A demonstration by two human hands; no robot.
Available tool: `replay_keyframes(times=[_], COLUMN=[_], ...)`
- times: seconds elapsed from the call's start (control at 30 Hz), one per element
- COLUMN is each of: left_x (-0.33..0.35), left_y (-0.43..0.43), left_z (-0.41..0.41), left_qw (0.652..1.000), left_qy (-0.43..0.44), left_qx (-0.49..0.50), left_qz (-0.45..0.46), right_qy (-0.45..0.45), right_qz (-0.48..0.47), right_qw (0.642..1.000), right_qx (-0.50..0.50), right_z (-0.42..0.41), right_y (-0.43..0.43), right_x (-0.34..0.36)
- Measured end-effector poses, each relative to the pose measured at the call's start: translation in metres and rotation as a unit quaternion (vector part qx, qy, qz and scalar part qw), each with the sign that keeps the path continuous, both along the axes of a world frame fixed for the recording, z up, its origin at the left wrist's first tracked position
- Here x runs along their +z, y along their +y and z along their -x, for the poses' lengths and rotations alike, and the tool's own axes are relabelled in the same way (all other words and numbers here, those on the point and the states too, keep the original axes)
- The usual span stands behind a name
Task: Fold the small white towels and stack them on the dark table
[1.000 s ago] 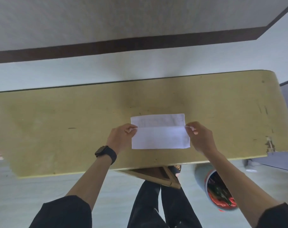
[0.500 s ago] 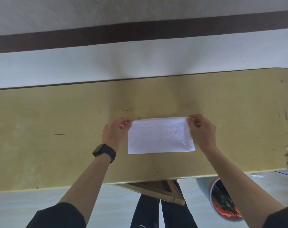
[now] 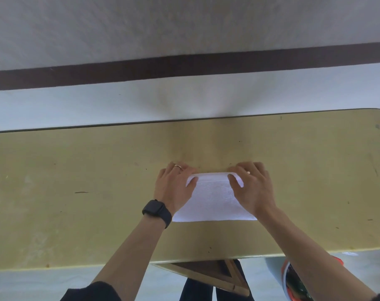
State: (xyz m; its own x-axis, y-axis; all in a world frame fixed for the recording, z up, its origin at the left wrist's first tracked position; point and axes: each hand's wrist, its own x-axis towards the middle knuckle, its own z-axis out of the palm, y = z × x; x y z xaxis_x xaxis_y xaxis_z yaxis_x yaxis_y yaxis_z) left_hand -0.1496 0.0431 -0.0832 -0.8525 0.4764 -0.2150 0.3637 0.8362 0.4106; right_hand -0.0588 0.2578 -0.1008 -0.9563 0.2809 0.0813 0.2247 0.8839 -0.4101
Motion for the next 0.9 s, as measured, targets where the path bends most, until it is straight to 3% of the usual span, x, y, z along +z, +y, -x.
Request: replay_keyframes(times=[0.17,0.43,0.9], left_x=[-0.005,-0.006,-0.004], left_y=[0.011,0.01,0.008], left_z=[0.005,0.012,0.021], left_qw=[1.0,0.998,0.996], left_qy=[0.004,0.028,-0.002], left_qx=[-0.024,-0.05,-0.084], left_qz=[-0.008,0.005,0.022], right_qy=[-0.032,-0.007,0.058], right_qz=[0.011,-0.045,-0.072], right_qw=[0.999,0.997,0.994], right_qx=[0.022,0.055,0.059], right_z=[0.008,0.007,0.003], right_y=[-0.003,0.0,0.002], right_x=[-0.006,-0.01,-0.016])
